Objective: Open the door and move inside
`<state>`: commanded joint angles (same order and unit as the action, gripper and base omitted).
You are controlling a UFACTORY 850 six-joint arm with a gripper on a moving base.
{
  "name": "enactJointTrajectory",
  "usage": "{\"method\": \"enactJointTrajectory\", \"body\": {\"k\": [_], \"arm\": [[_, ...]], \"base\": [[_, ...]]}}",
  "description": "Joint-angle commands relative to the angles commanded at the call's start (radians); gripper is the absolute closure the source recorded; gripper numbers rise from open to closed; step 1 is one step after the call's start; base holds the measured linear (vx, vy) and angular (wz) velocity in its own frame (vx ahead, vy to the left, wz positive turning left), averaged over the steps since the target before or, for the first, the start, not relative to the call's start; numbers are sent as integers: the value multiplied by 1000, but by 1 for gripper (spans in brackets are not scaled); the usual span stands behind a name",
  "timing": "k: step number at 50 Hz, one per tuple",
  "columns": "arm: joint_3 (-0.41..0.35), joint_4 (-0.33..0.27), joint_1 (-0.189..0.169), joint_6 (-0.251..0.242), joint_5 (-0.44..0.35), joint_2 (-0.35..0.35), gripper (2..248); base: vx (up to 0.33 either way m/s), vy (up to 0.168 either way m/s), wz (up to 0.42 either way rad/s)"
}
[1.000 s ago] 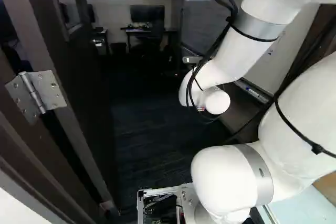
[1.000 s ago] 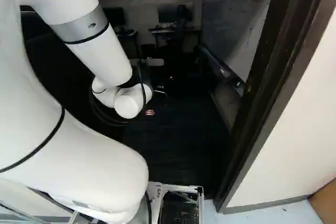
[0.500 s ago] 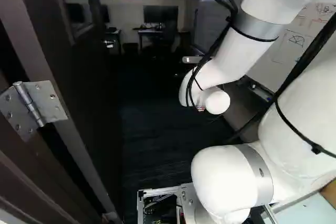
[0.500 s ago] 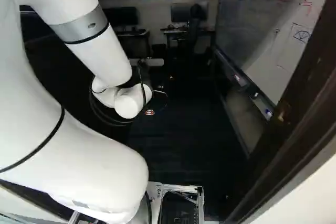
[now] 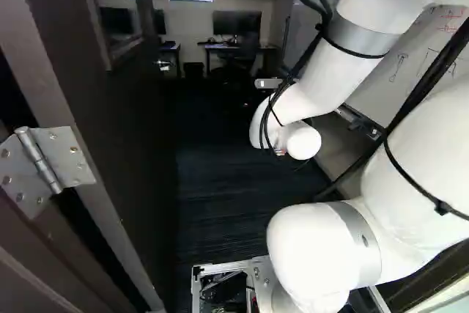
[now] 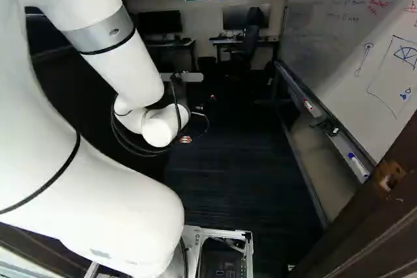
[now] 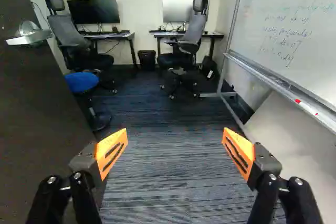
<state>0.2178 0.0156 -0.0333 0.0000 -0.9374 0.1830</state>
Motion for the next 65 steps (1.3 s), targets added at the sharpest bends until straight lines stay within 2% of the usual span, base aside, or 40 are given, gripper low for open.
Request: {"method": "enactJointTrajectory", "body": {"k": [16, 65], "arm": [[0, 0, 0, 0, 0, 0, 3], [0, 0, 0, 0, 0, 0, 3]], "base": [[147, -4, 13], [184, -41, 0]]}}
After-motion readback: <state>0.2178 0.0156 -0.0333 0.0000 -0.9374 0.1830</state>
